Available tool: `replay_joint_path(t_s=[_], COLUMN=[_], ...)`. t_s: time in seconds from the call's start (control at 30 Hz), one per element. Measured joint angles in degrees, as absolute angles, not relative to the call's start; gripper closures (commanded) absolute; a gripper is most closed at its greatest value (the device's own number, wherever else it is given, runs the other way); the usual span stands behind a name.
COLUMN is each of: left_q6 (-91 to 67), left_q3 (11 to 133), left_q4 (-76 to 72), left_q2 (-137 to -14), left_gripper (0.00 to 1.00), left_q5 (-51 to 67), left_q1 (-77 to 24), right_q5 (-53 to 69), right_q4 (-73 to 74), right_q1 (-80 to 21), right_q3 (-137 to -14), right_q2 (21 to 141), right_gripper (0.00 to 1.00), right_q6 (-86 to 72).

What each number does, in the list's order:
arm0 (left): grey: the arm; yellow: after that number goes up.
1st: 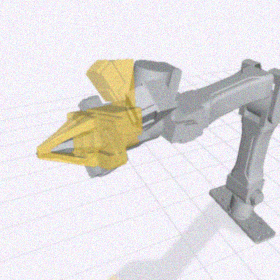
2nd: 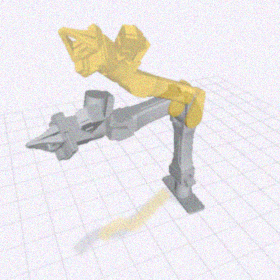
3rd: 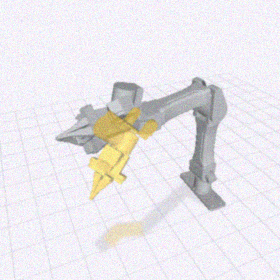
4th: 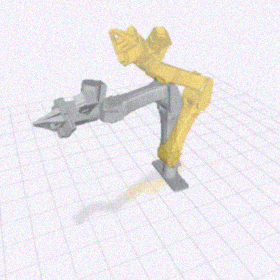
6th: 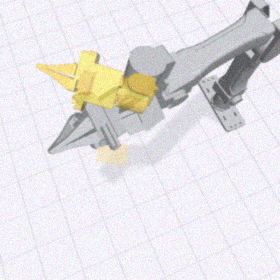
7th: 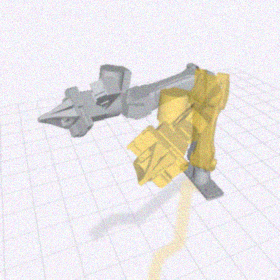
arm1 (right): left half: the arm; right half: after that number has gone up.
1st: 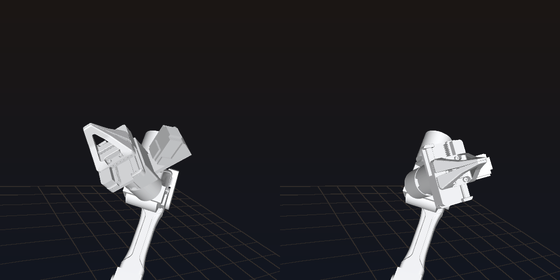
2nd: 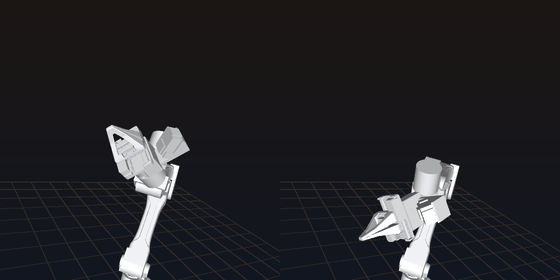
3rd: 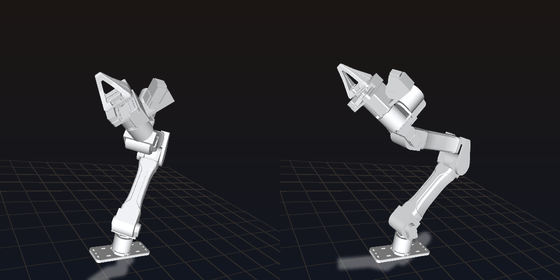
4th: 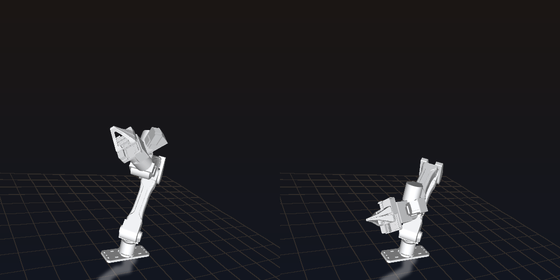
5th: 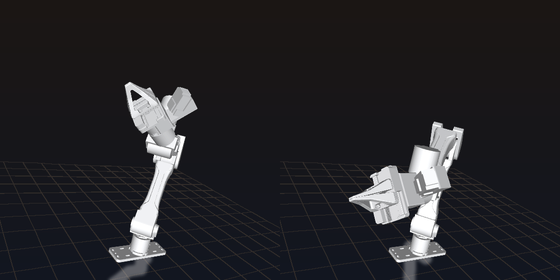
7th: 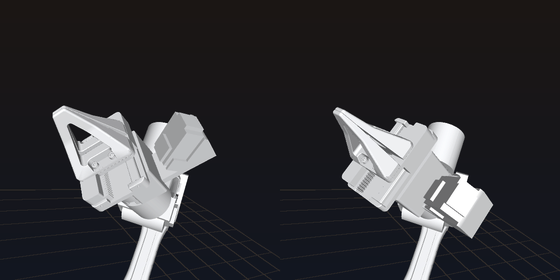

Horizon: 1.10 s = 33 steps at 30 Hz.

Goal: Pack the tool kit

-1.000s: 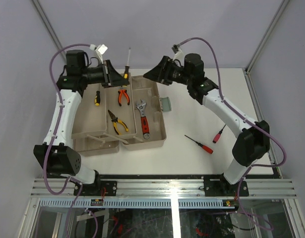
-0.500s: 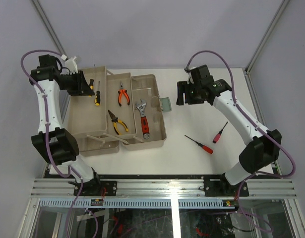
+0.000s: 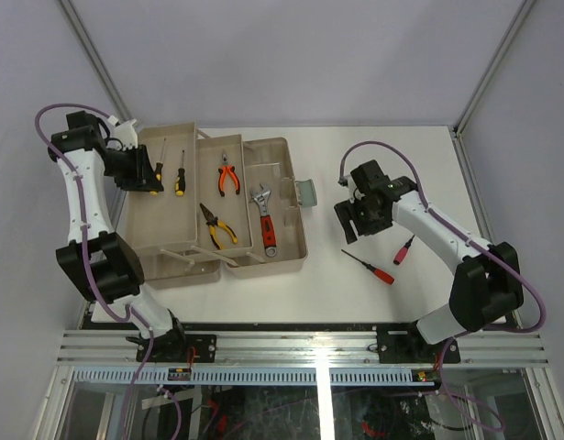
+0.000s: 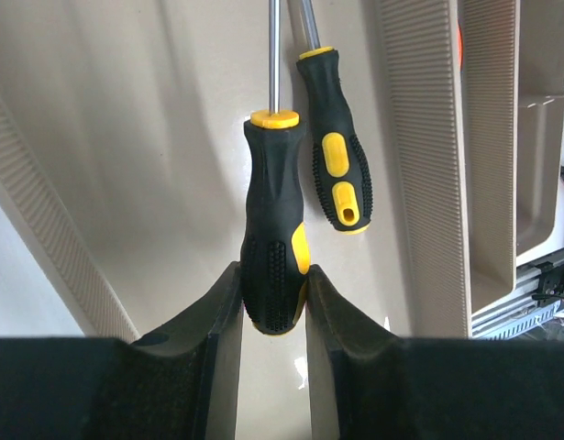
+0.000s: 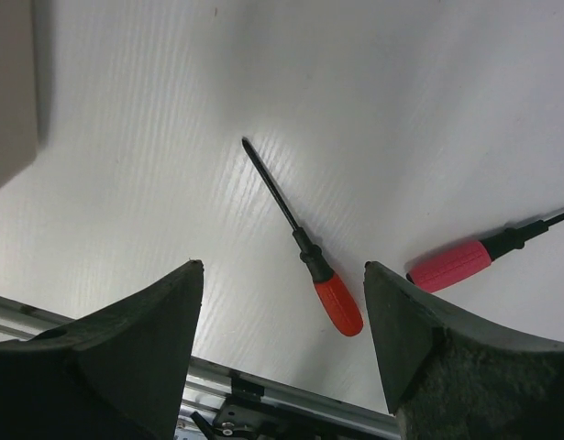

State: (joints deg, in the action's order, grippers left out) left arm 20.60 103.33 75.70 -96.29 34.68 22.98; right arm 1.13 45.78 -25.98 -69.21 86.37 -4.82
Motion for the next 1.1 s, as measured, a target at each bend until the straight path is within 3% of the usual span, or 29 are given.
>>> replay_joint_path(t_s=[0.6,0.8,0.9,0.97,1.03,1.1], left_q6=[17.82,17.63,17.65,17.61,17.52,17.32], left_q3=[103.11,103.11,103.11,103.11,103.11,103.13], left_q4=[76.84,77.08,77.23,77.3,77.32,77.38], left_q2=[-99.85,-100.14,-100.33,-100.36,-100.36,-100.36], left_gripper=[0.82,0.63,0.48,0.39,0.35,0.35], left_q5=[33.52,33.36,33.3,33.28,33.47,33.87], left_q1=[22.96,22.96,22.96,22.96,22.96,22.85], right_q5=[-1.56,-2.59,-2.52,-2.35,-2.0,-1.72], right_q4=[40.93,40.88,41.54,42.11,43.13,44.51], right_q1=[-25.98,-25.98,-25.98,-25.98,-25.98,-26.11], right_q3=[-58.28,-57.89,-57.95,-58.15,-58.78,-59.81], right_q2=[94.24,98.45,98.87,99.31,100.16,101.41], right_gripper=[0.28,0.32,0.4,0.51,0.64,0.84], right_q6=[5.87,6.26,6.22,6.17,5.98,5.87])
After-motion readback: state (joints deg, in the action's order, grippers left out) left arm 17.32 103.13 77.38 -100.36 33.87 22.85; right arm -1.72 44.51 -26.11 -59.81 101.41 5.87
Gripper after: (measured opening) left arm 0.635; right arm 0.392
